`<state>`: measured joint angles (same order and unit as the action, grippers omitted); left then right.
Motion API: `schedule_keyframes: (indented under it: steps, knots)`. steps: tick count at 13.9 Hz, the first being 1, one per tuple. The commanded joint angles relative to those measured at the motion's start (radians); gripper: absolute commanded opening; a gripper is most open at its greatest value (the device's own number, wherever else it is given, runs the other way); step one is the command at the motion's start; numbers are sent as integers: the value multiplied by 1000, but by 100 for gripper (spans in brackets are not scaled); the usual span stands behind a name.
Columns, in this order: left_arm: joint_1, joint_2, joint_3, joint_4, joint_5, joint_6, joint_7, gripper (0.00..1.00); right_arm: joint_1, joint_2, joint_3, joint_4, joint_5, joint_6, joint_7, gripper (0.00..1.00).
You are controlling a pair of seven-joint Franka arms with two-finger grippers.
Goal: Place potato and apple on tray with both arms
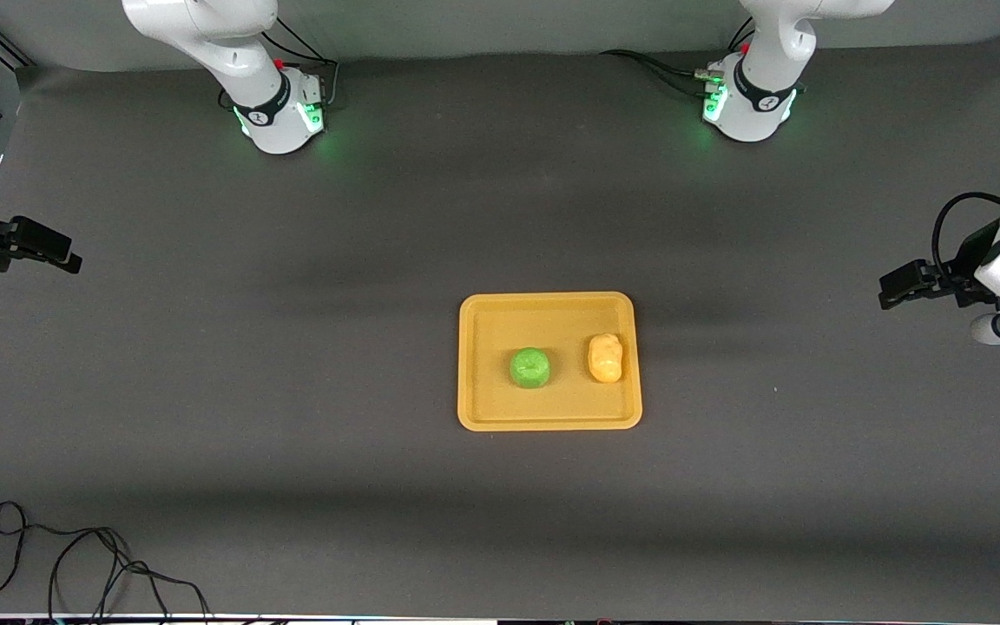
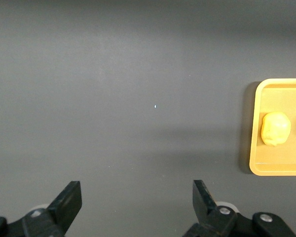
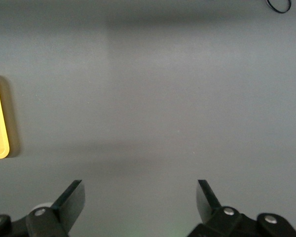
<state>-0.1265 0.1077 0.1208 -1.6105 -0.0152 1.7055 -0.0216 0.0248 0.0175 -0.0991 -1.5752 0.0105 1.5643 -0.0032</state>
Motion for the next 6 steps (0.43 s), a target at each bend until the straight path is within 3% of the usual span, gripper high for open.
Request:
schedule_keyframes:
  steps: [1,6]
  knots:
    - [-10,10,2,34,11,-1,-15,100,-8,-2,1,6,16,-7,-11,100]
    - [-8,47,2,90,3,-23,-9,100,-9,-2,-1,6,17,-9,-14,100]
